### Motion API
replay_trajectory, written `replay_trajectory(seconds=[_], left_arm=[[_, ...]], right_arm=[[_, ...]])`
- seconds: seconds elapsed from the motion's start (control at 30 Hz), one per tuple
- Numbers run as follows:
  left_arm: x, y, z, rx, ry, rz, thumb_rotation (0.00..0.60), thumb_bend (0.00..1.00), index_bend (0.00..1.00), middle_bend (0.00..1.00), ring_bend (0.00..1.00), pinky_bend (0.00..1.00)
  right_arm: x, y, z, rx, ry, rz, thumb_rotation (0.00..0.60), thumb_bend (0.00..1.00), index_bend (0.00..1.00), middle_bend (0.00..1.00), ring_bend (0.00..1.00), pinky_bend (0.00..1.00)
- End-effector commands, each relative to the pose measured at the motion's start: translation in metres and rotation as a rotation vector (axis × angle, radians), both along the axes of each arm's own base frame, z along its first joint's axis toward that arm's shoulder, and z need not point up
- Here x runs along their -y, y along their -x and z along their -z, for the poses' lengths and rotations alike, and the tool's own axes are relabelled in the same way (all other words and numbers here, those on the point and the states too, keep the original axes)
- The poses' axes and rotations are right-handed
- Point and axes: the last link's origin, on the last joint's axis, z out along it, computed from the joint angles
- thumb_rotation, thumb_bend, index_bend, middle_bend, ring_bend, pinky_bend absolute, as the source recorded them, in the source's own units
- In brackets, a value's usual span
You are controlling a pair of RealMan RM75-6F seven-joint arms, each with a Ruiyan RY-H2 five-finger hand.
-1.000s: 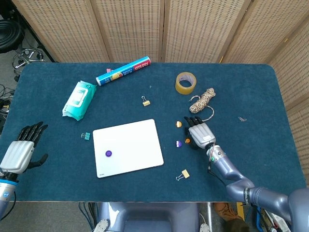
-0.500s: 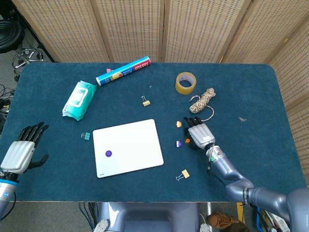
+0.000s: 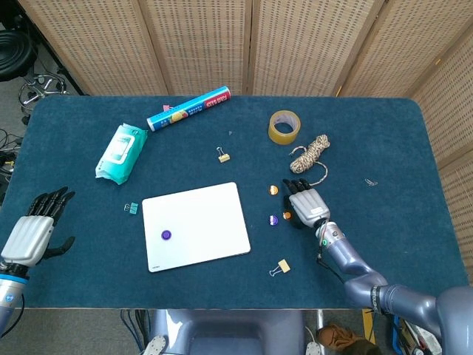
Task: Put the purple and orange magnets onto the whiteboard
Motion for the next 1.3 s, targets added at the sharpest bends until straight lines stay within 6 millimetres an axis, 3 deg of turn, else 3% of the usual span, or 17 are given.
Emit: replay_trajectory(seconds=[0.03,0.27,0.6,0.97,1.3], left_arm=[[0.000,0.000,0.000,0.000,0.000,0.000,0.600,0.31,0.01,0.00,0.00,0.00],[0.000,0.000,0.000,0.000,0.002,0.000,0.600,0.31,0.01,0.00,0.00,0.00],[0.001,0.000,-0.001,0.000,0.004,-0.001,0.600,0.31,0.01,0.00,0.00,0.00],[0.001,0.000,-0.002,0.007,0.006,-0.001,0.600,0.31,0.01,0.00,0.00,0.00],[0.003,-0.001,-0.003,0.014,0.010,0.005,0.600,0.31,0.01,0.00,0.00,0.00]], right_arm=[[0.000,0.000,0.001,0.000,-0.002,0.004,0.600,0.31,0.43,0.00,0.00,0.00],[0.000,-0.002,0.002,0.007,-0.005,0.004,0.600,0.35,0.49,0.00,0.00,0.00],[0.001,-0.006,-0.002,0.026,0.011,0.001,0.600,0.36,0.51,0.00,0.00,0.00],[-0.005,-0.040,-0.008,0.110,-0.006,-0.030,0.600,0.37,0.51,0.00,0.00,0.00],[-0.033,-0.076,0.020,0.167,-0.129,-0.053,0.600,0.39,0.51,0.00,0.00,0.00]])
